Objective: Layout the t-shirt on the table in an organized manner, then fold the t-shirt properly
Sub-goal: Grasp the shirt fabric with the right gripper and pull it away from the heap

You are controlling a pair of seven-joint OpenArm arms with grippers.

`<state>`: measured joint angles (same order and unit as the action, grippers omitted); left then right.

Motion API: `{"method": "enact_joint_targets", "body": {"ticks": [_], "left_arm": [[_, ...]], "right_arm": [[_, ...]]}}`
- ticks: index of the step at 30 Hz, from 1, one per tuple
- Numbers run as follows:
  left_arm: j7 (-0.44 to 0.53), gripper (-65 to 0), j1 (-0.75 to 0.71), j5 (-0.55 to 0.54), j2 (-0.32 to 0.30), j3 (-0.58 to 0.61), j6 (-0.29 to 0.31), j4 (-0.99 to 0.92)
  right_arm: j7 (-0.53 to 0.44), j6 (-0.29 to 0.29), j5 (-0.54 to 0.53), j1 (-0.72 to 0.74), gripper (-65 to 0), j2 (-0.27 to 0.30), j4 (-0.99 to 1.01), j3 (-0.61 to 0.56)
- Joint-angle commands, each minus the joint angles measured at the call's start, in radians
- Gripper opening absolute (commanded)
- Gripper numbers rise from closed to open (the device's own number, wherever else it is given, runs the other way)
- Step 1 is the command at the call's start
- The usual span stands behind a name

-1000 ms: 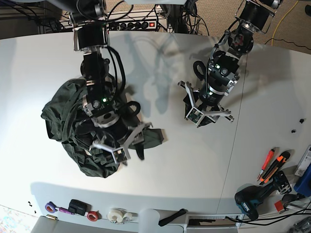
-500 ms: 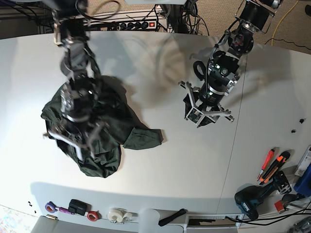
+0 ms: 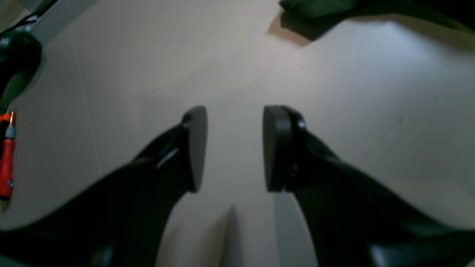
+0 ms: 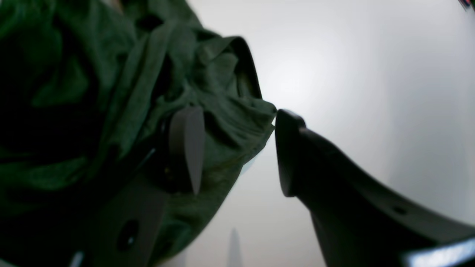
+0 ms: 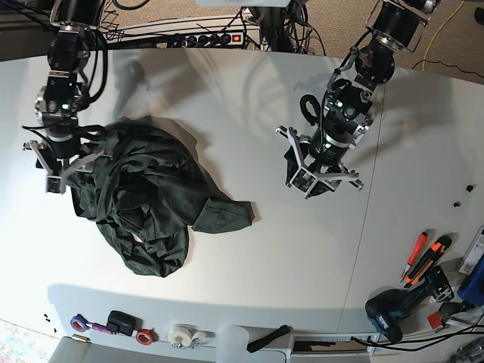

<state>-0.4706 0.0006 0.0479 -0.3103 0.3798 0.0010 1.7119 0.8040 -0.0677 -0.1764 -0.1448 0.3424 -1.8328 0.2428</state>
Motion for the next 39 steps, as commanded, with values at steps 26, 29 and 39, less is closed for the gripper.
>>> {"method": "enact_joint_targets", "body": {"ticks": [26,29,39], "left_arm": [[0.051,-39.2,0.016,0.001,-0.003,-0.003,-0.004,0.018],[0.052,-39.2,0.016,0.001,-0.003,-0.003,-0.004,0.018],[0.051,-39.2,0.016,0.001,-0.003,-0.003,-0.003,0.018]], "right_arm": [[-0.019,-0.108,-0.067,0.110,-65.0,-0.098,0.145,0.021],[0.004,-0.108,-0.066,0.071,-65.0,-0.099,0.021,0.021],[0.130,-0.099,0.010,-0.150,-65.0,-0.099,-0.410,0.021]]}}
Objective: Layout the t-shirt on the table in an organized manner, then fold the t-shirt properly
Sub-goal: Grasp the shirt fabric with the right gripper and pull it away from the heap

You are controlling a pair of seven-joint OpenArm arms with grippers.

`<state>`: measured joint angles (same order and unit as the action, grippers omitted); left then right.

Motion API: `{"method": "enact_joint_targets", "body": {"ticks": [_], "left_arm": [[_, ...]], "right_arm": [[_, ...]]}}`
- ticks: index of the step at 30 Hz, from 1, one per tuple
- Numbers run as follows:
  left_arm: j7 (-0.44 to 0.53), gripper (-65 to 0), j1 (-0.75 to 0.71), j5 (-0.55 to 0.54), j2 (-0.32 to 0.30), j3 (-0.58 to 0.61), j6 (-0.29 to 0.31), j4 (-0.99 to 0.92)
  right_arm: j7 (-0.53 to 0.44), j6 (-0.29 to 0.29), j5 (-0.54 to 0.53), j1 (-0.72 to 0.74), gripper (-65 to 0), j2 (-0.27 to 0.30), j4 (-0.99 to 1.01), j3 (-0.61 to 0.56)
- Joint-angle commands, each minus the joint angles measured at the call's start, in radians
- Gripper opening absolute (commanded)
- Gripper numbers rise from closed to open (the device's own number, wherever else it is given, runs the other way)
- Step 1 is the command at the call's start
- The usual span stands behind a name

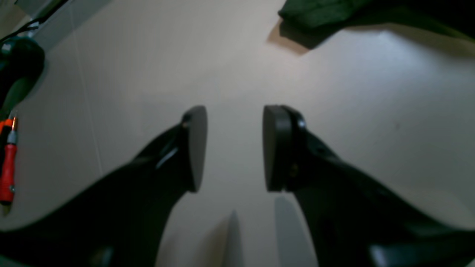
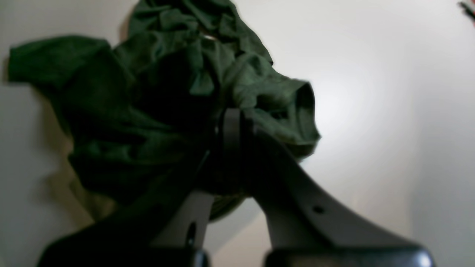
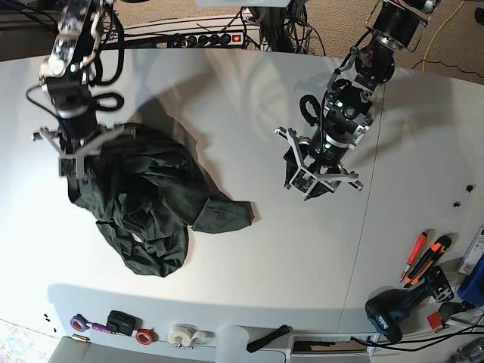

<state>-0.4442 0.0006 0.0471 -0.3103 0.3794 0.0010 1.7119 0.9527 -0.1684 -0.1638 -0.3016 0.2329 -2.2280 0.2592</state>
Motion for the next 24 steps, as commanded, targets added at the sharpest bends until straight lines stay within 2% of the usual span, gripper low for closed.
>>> {"method": "enact_joint_targets", "body": {"ticks": [1,8,11,15,18,21,24], "left_arm": [[0.025,-39.2,0.016,0.002,-0.003,-0.003,-0.003,0.018],[0.018,-39.2,0.016,0.001,-0.003,-0.003,-0.001,0.018],[0.018,-39.2,0.016,0.002,-0.003,-0.003,-0.001,0.018],[0.018,-39.2,0.016,0.001,-0.003,-0.003,0.000,0.018],[0.018,-39.2,0.016,0.001,-0.003,-0.003,0.011,0.018],[0.018,-39.2,0.016,-0.015,-0.003,-0.003,0.053,0.018],[0.018,-39.2,0.016,-0.029,-0.003,-0.003,0.052,0.018]], "right_arm": [[-0.010,0.005,0.006,-0.018,-65.0,0.011,-0.035,0.005],[0.043,0.009,0.048,-0.151,-65.0,0.011,-0.059,0.005],[0.044,0.011,0.127,-0.193,-65.0,0.011,-0.059,0.005],[0.047,0.109,0.307,-0.226,-65.0,0.011,-0.059,0.005],[0.050,0.168,0.401,-0.237,-65.0,0.011,-0.059,0.005],[0.058,0.214,0.458,-0.236,-65.0,0.011,-0.059,0.005],[0.092,0.231,0.472,-0.237,-65.0,0.011,-0.059,0.005]]}}
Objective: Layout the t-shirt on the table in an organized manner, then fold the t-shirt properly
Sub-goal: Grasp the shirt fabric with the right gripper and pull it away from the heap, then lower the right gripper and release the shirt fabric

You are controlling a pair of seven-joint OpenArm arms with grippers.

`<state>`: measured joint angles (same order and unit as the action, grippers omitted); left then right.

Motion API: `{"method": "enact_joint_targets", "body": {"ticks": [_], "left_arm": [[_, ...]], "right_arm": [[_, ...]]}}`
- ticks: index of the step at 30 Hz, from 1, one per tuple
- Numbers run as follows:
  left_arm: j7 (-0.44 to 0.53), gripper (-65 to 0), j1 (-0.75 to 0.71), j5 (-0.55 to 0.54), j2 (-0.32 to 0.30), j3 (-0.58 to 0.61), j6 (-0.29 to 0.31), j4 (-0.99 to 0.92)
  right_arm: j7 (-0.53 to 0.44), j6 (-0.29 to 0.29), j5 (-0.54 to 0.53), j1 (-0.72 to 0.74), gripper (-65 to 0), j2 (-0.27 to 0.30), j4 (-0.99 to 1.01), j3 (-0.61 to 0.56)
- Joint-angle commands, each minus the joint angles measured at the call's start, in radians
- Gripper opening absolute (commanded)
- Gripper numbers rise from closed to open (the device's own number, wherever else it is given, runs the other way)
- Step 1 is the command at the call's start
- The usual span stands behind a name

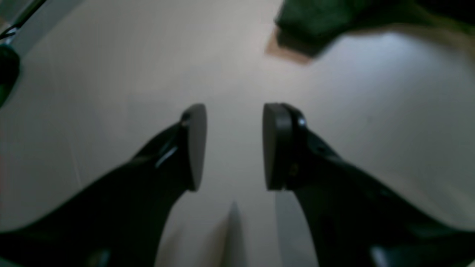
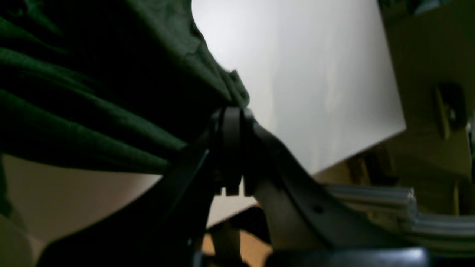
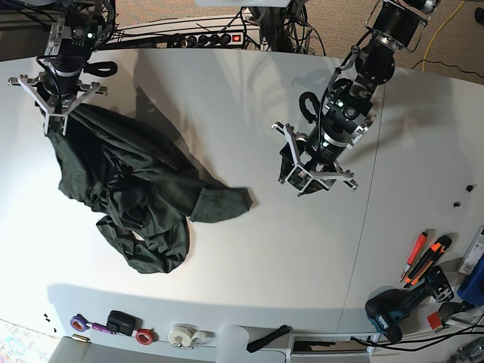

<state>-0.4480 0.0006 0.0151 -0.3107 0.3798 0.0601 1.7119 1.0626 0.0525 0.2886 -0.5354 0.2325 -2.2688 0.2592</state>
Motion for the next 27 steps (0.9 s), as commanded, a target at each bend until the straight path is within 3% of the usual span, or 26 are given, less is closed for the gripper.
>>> {"method": "enact_joint_targets", "body": {"ticks": [1,6,10,12,15,18,20,22,25,27], "left_arm": [[0.021,-39.2,0.016,0.004,-0.003,-0.003,-0.007,0.018],[0.022,-39.2,0.016,0.003,-0.003,-0.003,-0.007,0.018],[0.032,-39.2,0.016,-0.005,-0.002,-0.003,-0.005,0.018],[0.040,-39.2,0.017,-0.029,-0.002,-0.003,0.022,0.018],[0.045,-39.2,0.016,-0.057,-0.002,-0.003,0.061,0.018],[0.045,-39.2,0.016,-0.057,-0.002,-0.003,0.061,0.018],[0.045,-39.2,0.016,-0.057,-0.003,-0.003,0.061,0.018],[0.045,-39.2,0.016,-0.057,-0.002,-0.003,0.061,0.018],[0.044,-39.2,0.016,-0.057,-0.002,-0.003,0.061,0.018],[0.044,-39.2,0.016,-0.056,-0.002,-0.003,0.061,0.018]], "right_arm": [[0.002,0.010,0.020,-0.005,-65.0,0.011,-0.018,0.005],[0.023,0.012,0.019,-0.058,-65.0,0.011,-0.018,0.005],[0.146,0.004,0.019,-0.069,-65.0,0.011,-0.018,0.005],[0.164,0.004,0.019,-0.069,-65.0,0.011,-0.018,0.005],[0.141,-0.018,0.010,-0.069,-65.0,0.011,-0.018,0.005],[0.063,-0.019,-0.045,-0.068,-65.0,0.011,-0.018,0.005],[0.036,-0.051,-0.097,-0.061,-65.0,0.011,-0.018,0.004],[0.037,-0.101,-0.160,-0.040,-58.7,0.011,-0.018,0.003],[0.038,-0.173,-0.259,-0.014,-40.9,0.011,-0.018,0.004],[0.035,-0.190,-0.284,0.002,-36.8,0.011,-0.018,0.004]]}}
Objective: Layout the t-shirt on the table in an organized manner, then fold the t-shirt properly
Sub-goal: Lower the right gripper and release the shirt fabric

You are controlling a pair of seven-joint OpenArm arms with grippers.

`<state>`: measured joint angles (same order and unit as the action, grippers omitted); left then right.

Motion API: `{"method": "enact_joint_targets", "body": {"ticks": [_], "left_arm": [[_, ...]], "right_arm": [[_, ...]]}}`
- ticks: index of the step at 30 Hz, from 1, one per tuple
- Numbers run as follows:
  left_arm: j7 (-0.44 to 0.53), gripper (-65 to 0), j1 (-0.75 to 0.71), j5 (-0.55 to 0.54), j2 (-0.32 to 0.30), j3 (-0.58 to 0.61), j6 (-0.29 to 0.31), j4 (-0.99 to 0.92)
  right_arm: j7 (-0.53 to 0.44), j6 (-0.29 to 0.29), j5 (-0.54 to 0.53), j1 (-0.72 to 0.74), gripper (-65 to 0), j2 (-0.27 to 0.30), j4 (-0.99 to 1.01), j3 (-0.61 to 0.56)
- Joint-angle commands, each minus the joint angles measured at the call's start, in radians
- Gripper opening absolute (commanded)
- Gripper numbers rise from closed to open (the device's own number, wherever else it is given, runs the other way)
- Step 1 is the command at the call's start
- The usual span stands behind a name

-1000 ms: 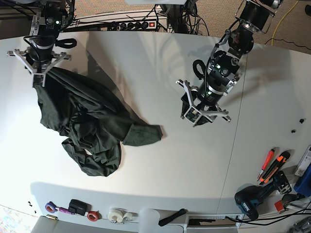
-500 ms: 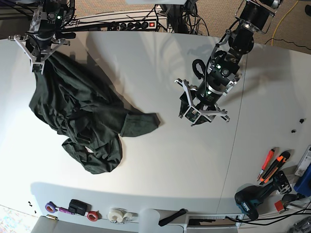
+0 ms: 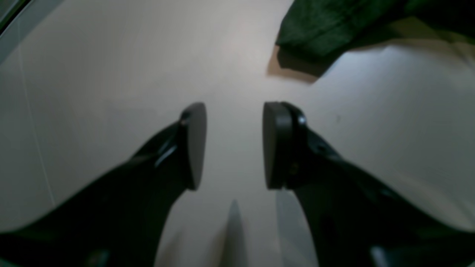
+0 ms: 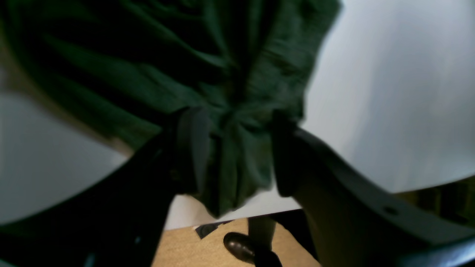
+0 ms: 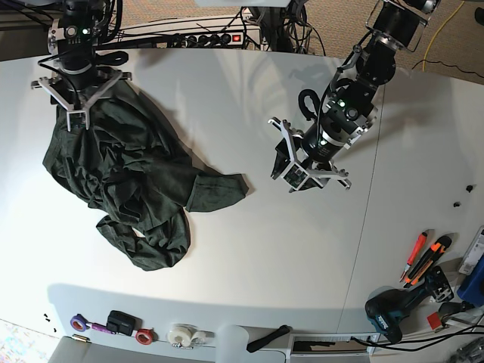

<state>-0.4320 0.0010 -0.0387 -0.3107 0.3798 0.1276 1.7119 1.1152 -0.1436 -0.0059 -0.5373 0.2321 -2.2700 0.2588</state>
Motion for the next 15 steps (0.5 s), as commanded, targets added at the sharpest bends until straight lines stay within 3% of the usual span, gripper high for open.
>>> {"method": "enact_joint_targets", "body": {"ticks": [1,3,8,15], "left_arm": [[0.028,-39.2,0.016,-0.003,-0.003,-0.003,-0.006,0.018],[0.027,-39.2,0.016,-0.003,-0.003,-0.003,-0.006,0.018],[0.021,-39.2,0.016,-0.003,-0.002,-0.003,-0.006,0.018],[0.020,-39.2,0.015,-0.003,-0.003,-0.003,-0.006,0.018]], "right_arm": [[-0.023,0.006,0.010,0.015,-36.8,0.012,-0.017,0.004],[-0.056,0.026,0.014,0.038,-36.8,0.012,-0.017,0.004],[-0.113,0.176,0.014,0.137,-36.8,0.011,-0.010,0.005],[-0.128,0.193,0.017,0.298,-36.6,0.009,0.253,0.012]]}}
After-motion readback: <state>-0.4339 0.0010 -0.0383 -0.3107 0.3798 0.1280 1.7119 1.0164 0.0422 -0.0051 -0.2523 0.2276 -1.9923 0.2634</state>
